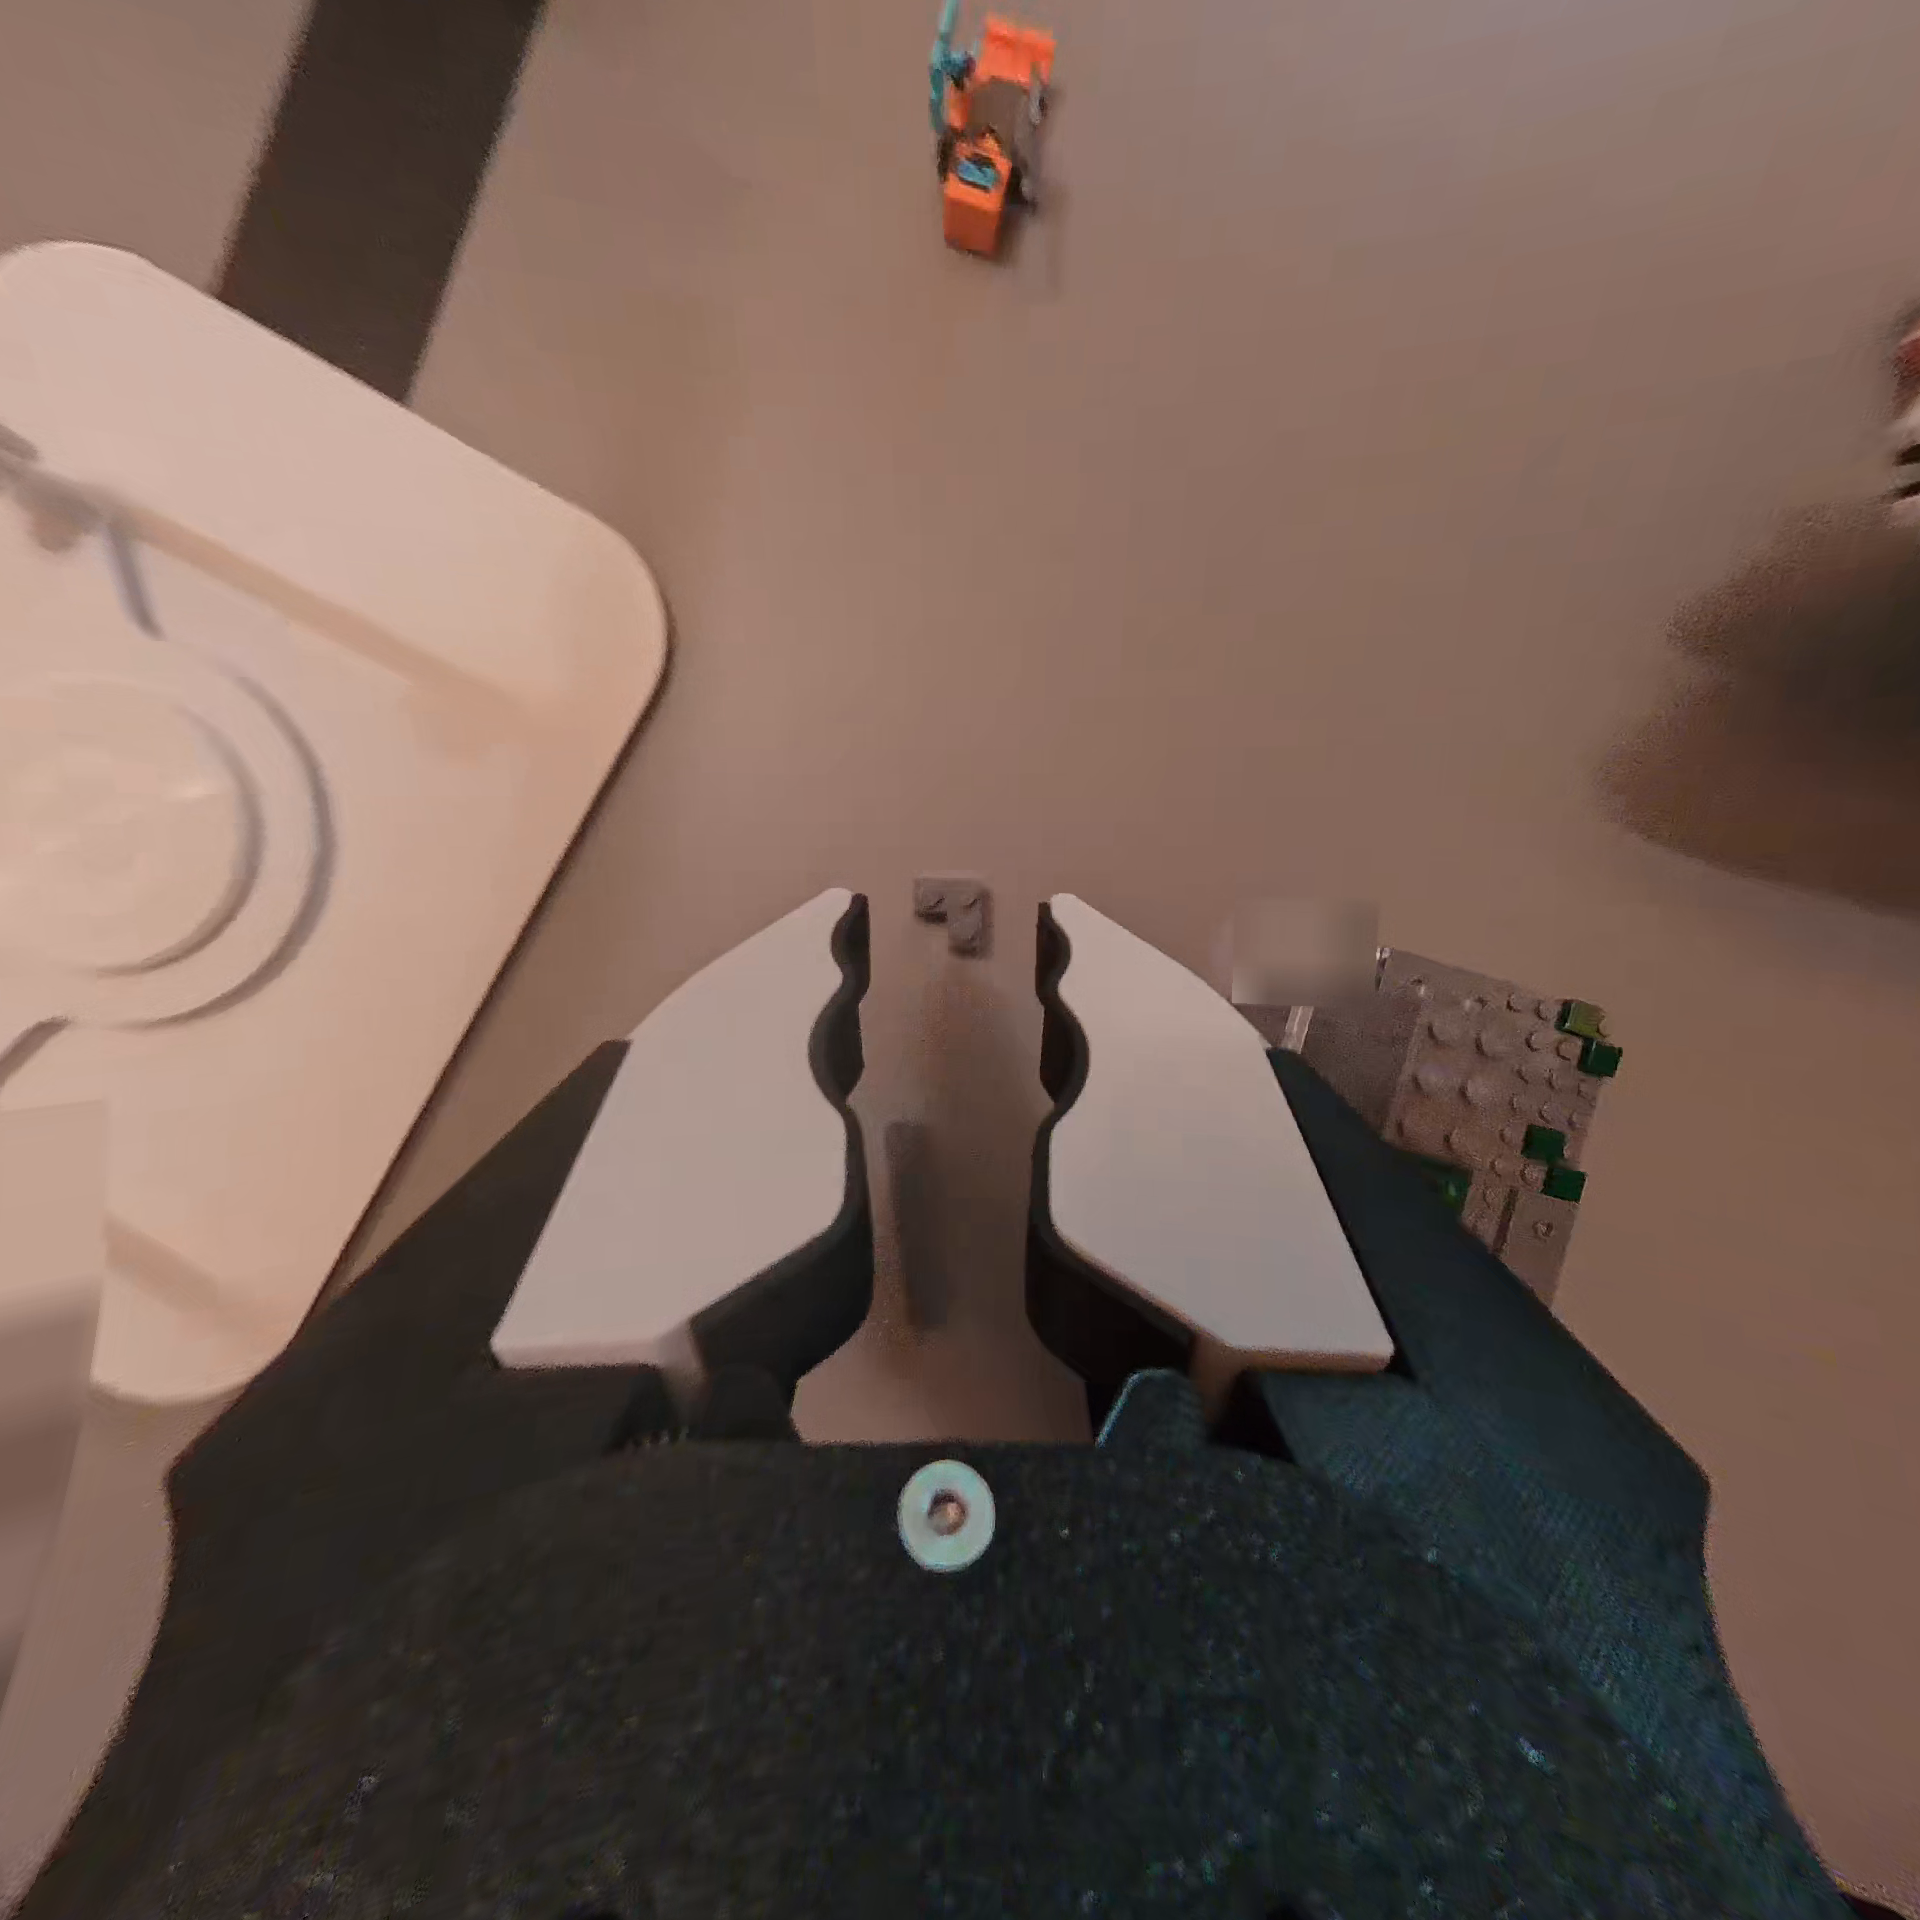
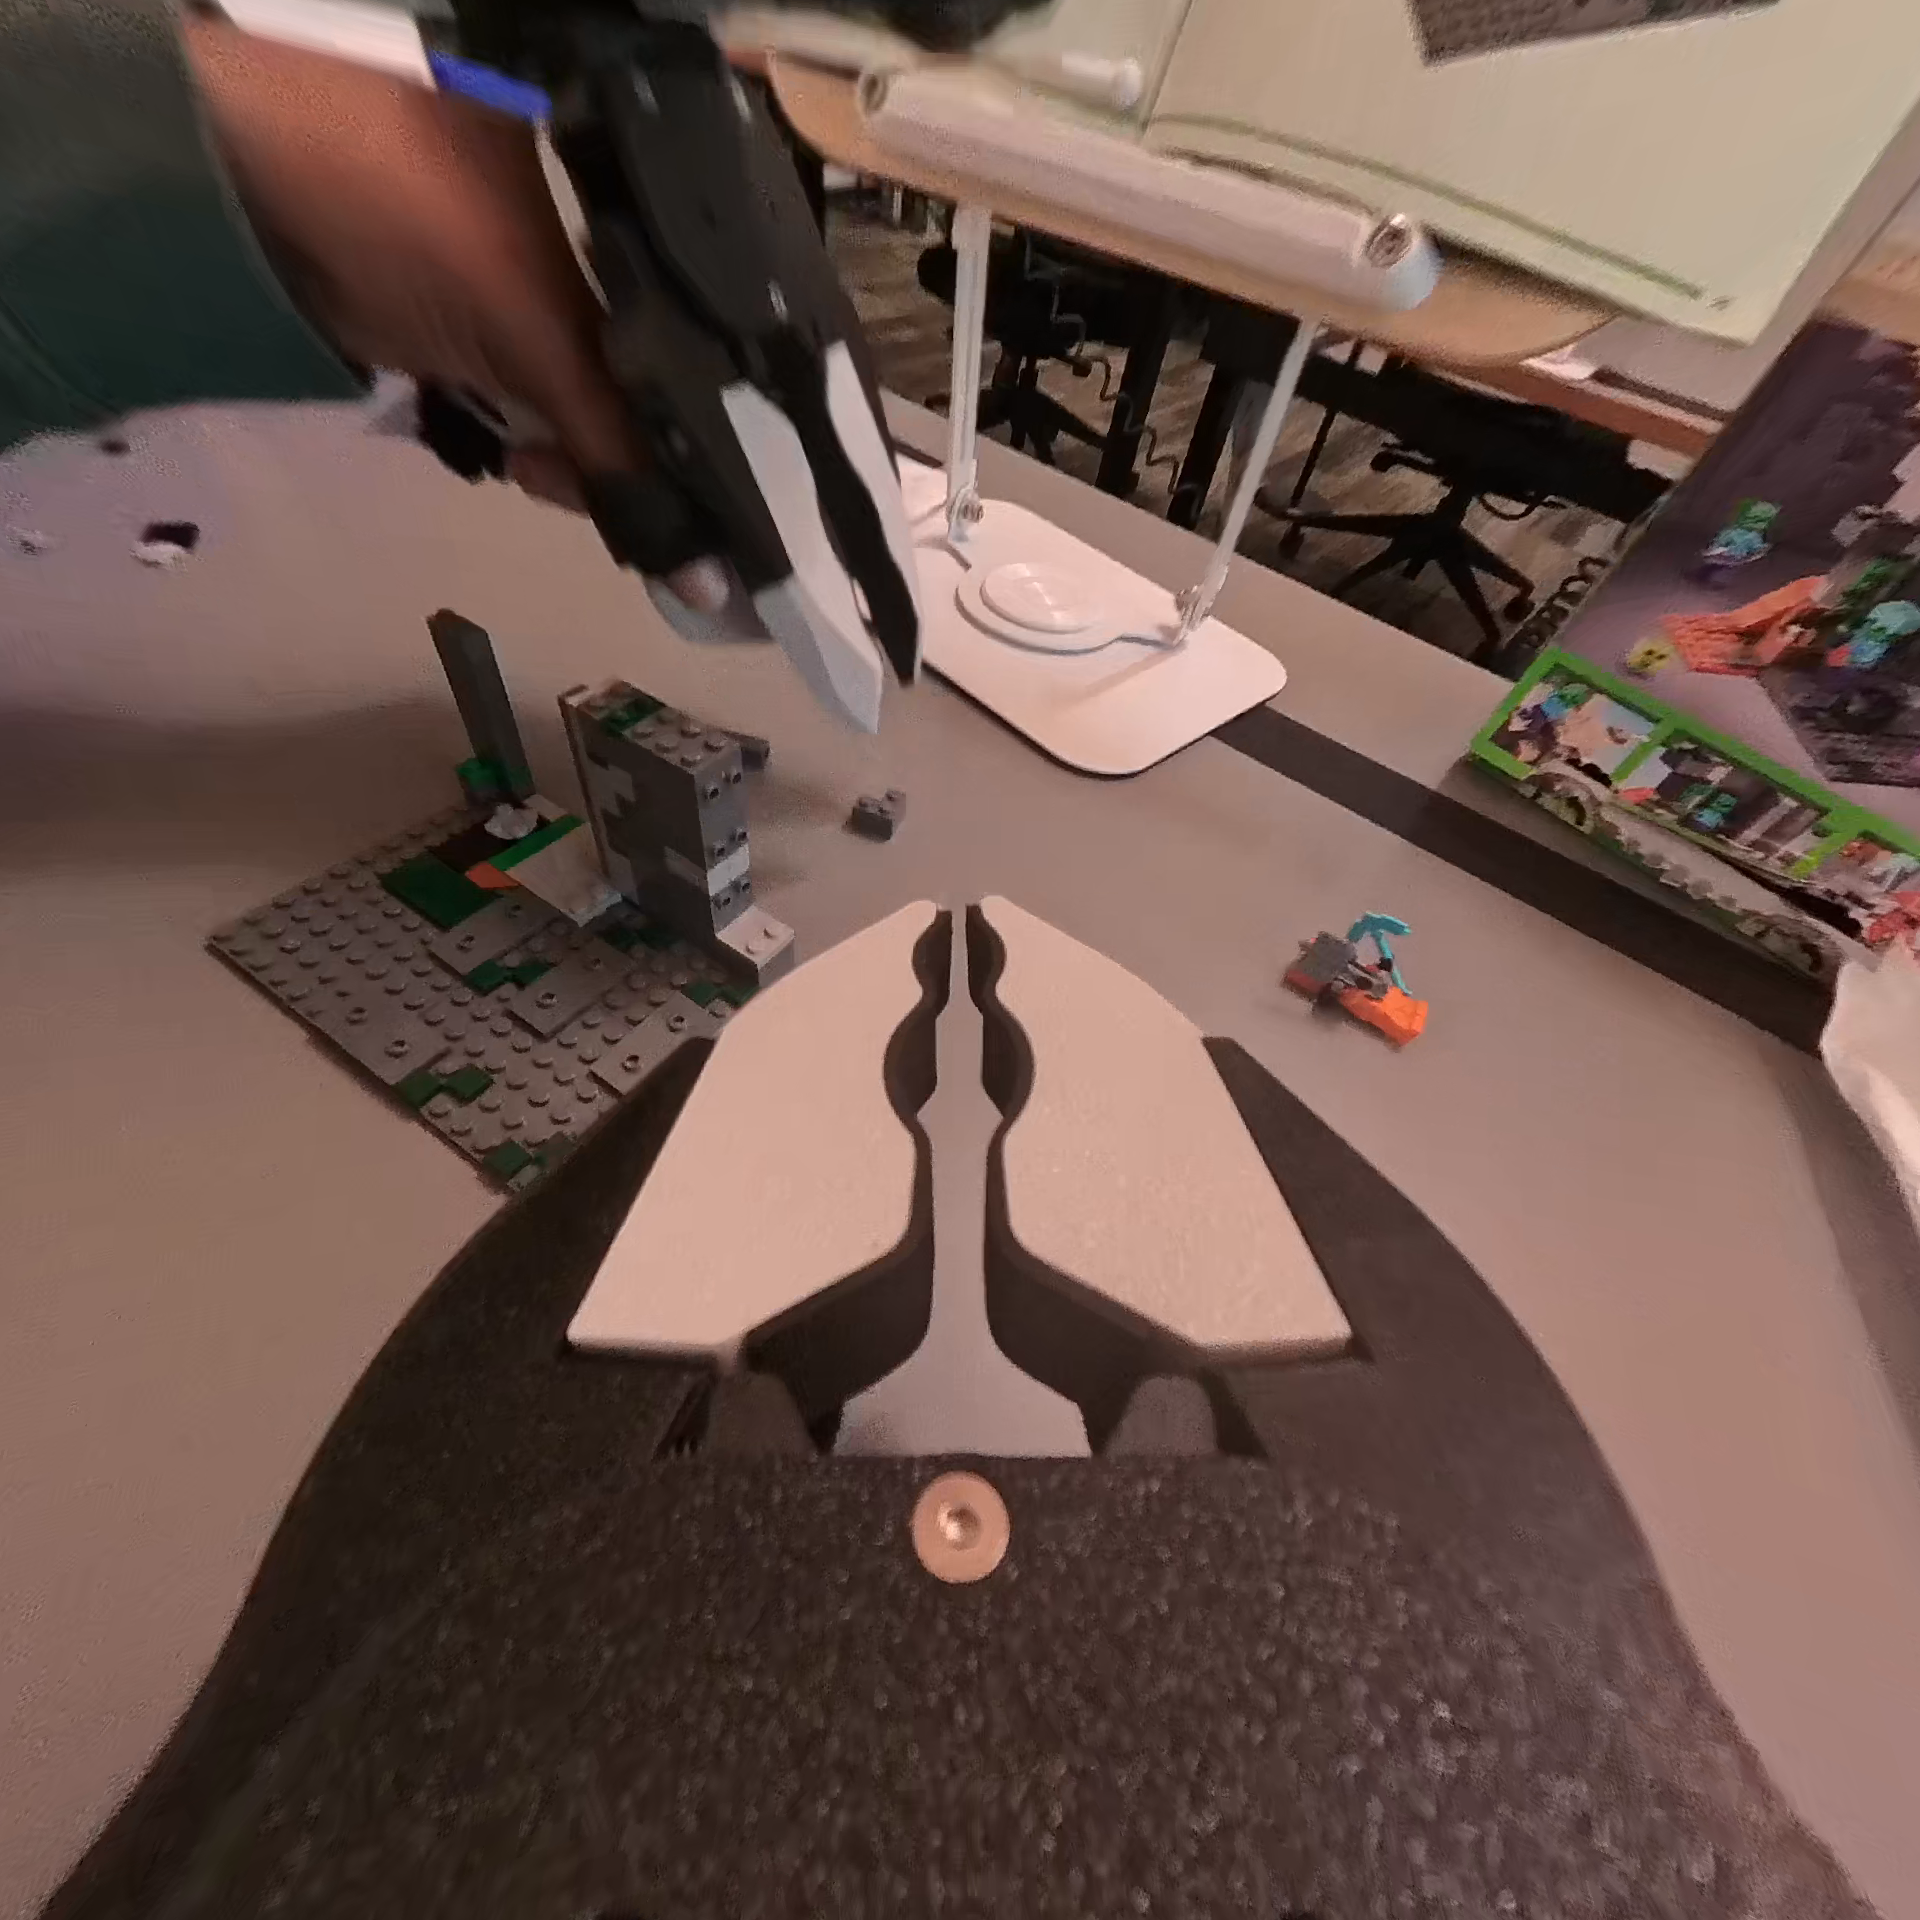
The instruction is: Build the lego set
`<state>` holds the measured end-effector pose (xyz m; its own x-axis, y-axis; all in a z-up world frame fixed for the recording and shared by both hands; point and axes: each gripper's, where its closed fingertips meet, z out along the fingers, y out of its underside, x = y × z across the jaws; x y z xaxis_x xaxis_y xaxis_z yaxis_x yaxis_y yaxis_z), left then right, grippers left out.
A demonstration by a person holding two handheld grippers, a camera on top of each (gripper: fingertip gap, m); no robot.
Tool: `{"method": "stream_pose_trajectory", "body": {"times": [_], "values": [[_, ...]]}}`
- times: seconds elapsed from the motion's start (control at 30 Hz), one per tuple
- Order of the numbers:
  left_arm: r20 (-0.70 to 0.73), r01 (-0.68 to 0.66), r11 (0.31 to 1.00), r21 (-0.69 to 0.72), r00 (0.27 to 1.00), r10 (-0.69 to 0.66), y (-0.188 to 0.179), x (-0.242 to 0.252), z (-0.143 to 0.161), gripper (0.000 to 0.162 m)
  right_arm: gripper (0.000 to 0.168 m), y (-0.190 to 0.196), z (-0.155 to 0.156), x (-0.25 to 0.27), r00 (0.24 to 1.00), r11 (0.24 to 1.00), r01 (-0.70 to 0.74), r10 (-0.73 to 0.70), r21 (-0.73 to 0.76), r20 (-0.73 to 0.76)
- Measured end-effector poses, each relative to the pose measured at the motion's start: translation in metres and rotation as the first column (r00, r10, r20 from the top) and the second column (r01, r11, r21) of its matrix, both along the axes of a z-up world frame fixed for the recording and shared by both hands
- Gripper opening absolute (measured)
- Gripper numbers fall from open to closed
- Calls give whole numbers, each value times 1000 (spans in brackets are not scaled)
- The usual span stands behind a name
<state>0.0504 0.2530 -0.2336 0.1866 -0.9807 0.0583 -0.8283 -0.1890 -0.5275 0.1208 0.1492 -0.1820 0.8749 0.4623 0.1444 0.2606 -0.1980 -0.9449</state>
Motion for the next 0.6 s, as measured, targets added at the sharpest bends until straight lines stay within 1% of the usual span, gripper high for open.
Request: {"method": "stream_pose_trajectory", "body": {"times": [0.1,0.17,0.3,0.37,0.43,0.6], "values": [[50,-59,998,34,997,57,5,-19,15,27,7,11,-13,-12,998,996,-49,51,-78,24],[114,-124,992,34,986,120,6,-30,25,24,9,21,-21,-23,995,986,-95,100,-138,28],[300,-283,957,63,920,253,2,-53,51,10,10,46,-32,-32,987,975,-121,139,-188,82],[368,-359,924,128,883,292,0,-70,61,3,10,58,-36,-34,986,970,-122,143,-209,89],[401,-421,890,177,856,326,-7,-88,65,1,10,65,-40,-35,986,964,-116,140,-241,86],[445,-499,847,185,811,380,-46,-121,56,0,2,56,-48,-32,991,951,-76,106,-301,84]]}}
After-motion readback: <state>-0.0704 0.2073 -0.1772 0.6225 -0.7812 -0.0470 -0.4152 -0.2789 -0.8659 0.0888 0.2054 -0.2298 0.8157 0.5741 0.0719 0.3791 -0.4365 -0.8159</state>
